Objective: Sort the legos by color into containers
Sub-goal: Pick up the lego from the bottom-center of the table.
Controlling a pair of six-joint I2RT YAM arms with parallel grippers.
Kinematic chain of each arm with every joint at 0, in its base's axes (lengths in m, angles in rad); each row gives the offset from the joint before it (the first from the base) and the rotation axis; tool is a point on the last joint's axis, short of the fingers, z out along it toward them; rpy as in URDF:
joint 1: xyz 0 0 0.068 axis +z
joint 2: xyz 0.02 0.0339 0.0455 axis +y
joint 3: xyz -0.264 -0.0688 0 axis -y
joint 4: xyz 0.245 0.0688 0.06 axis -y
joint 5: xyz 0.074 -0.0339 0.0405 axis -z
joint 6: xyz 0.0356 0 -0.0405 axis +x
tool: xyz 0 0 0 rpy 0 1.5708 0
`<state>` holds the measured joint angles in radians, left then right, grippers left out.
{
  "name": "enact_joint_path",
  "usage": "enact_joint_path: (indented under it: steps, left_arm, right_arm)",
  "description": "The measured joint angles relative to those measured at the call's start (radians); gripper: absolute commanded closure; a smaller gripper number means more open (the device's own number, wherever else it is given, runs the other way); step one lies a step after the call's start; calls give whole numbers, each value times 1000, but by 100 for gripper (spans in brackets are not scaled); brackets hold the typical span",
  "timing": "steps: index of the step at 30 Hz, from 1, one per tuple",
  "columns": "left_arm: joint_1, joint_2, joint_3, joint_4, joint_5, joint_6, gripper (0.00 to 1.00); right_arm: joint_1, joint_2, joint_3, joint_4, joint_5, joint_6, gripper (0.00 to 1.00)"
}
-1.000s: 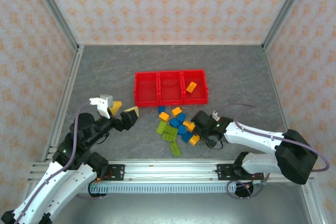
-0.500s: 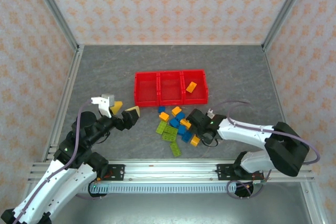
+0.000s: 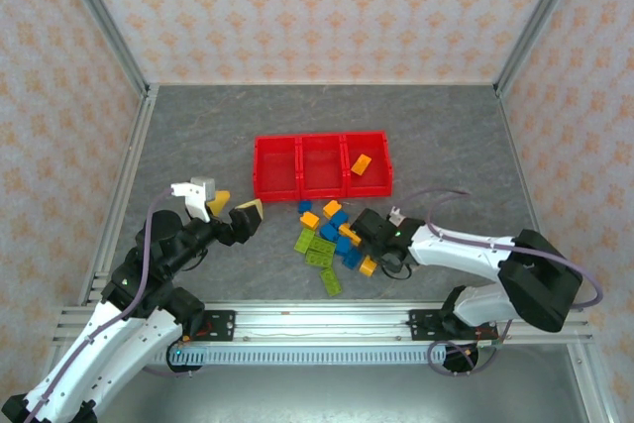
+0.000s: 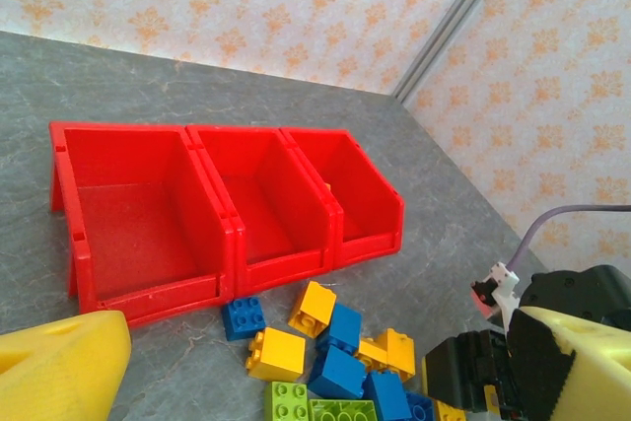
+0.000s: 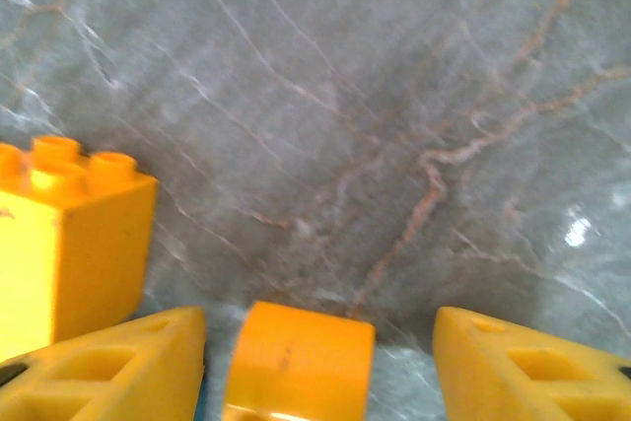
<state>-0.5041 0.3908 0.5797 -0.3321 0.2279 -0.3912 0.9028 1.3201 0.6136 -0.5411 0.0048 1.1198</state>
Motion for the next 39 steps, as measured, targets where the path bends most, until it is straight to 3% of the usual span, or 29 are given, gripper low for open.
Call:
enact_joint_path:
  steps: [8,28,39]
  left_arm:
    - [0,1,0,0,0,0,1]
    - [0,2,0,0,0,0,1]
    - [0,2,0,0,-9,0,1]
  right_arm:
    - [46,26,14,-26,34,26,40]
    - [61,49,25,-60,79,2,66]
    - [50,52,180,-72,182,-171,76]
